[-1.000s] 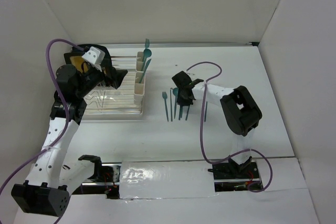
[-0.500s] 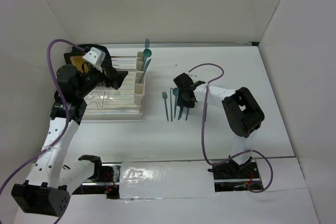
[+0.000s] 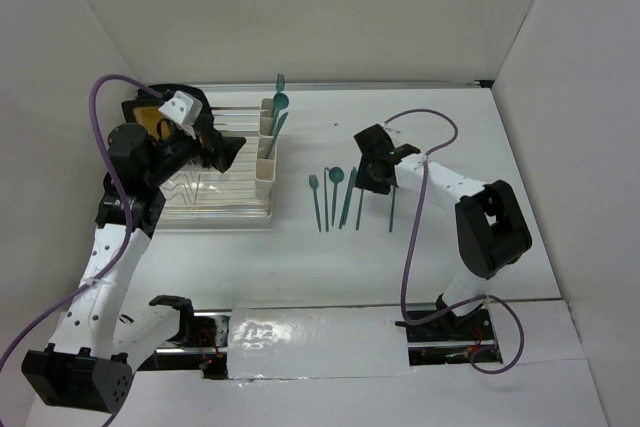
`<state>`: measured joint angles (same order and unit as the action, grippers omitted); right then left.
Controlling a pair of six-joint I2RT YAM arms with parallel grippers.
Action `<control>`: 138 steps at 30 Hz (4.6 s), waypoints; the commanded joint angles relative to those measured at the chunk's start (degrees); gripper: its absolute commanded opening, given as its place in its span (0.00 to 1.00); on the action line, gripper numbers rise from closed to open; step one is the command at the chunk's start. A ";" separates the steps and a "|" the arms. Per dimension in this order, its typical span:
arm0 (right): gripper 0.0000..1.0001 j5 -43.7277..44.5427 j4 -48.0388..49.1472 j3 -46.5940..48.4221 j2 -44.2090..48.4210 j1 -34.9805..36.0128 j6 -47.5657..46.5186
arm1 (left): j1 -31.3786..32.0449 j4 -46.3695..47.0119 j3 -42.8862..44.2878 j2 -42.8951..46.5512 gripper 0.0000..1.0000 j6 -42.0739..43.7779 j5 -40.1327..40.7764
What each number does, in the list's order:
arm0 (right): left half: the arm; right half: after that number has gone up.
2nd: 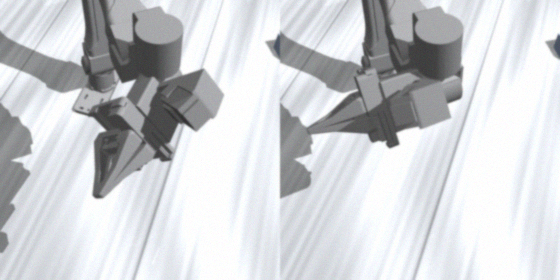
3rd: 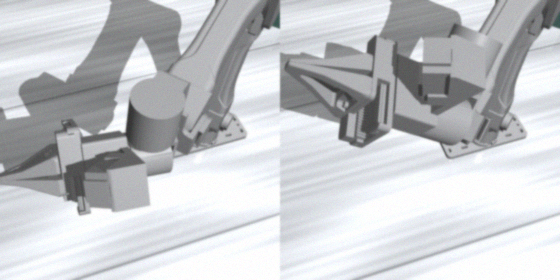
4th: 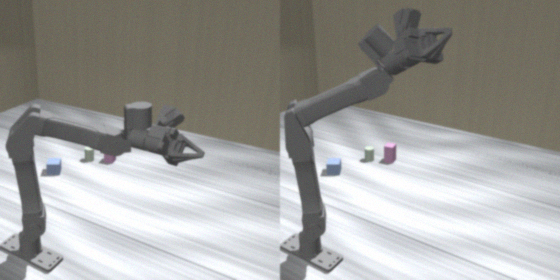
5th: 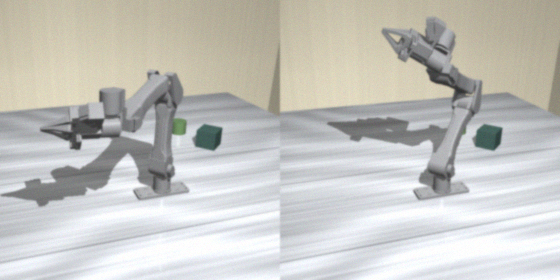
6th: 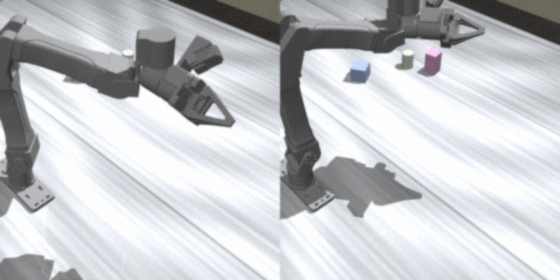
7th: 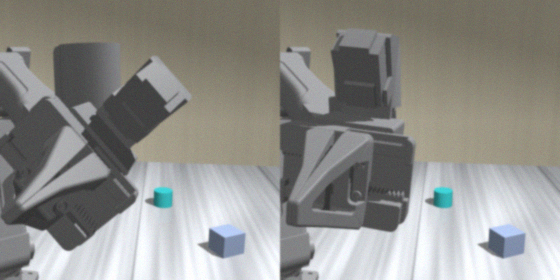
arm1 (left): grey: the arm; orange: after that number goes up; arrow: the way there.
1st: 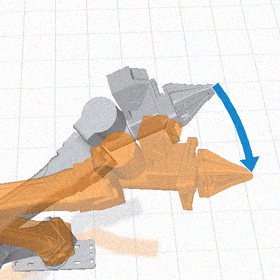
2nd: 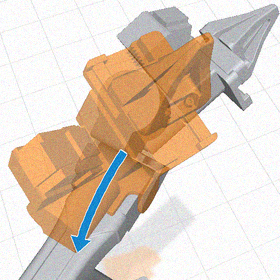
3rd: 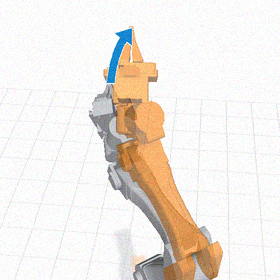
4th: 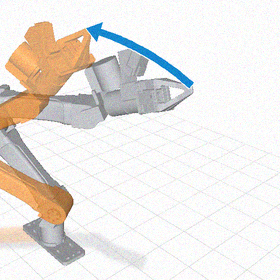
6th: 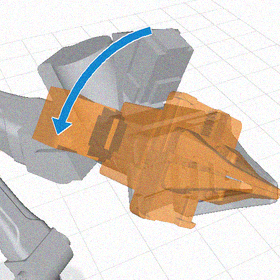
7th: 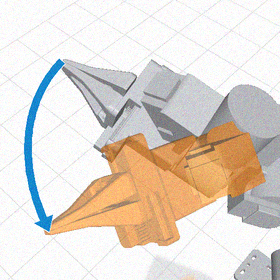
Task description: Sort the eating utensils into containers
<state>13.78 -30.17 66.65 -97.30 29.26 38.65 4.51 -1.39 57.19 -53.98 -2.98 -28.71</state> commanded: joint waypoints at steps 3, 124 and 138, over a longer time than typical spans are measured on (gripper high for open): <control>0.47 3.88 -4.02 -4.33 4.65 -3.76 -2.00 | -0.30 0.17 0.47 -0.08 1.00 0.96 -3.02; 1.00 -25.56 6.27 -4.07 15.12 -13.88 -7.72 | 7.26 10.35 10.66 -19.23 0.00 2.10 -21.57; 1.00 -23.45 4.60 -3.02 13.01 -11.24 -6.66 | 7.00 18.88 5.12 -22.93 0.04 4.91 -26.05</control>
<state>-10.92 -24.67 62.33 -83.42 17.19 31.55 11.66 11.92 62.74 -76.34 -0.89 -51.86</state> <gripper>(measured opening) 0.998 0.143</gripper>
